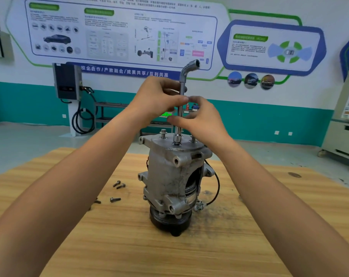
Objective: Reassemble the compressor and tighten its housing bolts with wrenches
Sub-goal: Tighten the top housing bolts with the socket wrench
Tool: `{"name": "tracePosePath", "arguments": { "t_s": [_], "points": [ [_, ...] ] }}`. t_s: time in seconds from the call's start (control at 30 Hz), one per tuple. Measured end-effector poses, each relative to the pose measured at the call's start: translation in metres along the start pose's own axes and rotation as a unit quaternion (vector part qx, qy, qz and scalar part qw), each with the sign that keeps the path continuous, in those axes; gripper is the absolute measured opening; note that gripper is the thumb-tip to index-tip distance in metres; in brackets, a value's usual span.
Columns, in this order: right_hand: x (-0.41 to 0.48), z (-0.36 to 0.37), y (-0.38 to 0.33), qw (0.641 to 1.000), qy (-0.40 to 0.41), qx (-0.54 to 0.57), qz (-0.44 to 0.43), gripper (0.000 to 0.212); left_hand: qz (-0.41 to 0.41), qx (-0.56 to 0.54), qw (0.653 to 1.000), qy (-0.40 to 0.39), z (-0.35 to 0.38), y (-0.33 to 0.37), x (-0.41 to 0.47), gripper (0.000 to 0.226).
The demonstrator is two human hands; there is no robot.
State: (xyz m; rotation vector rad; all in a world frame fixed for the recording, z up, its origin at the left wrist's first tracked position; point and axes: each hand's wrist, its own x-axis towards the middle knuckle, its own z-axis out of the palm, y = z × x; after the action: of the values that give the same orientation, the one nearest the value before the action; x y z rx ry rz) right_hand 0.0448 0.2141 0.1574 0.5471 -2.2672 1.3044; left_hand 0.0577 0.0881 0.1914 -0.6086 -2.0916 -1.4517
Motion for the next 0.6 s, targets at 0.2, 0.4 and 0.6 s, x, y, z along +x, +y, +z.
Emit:
{"name": "tracePosePath", "arguments": {
  "t_s": [0.2,0.4,0.6],
  "points": [
    [-0.003,-0.011,0.000,0.989,-0.144,0.032,0.005,0.017,-0.022,-0.070,0.996,-0.048,-0.002,0.001,-0.001,0.016],
    [-0.002,-0.012,0.004,0.997,-0.068,-0.006,-0.047,0.020,0.002,0.035,0.999,-0.013,-0.003,-0.002,-0.001,0.018],
    [0.001,-0.017,0.005,0.988,-0.150,0.031,-0.022,0.018,-0.003,-0.030,0.998,-0.058,-0.004,-0.001,-0.003,0.020]
  ]
}}
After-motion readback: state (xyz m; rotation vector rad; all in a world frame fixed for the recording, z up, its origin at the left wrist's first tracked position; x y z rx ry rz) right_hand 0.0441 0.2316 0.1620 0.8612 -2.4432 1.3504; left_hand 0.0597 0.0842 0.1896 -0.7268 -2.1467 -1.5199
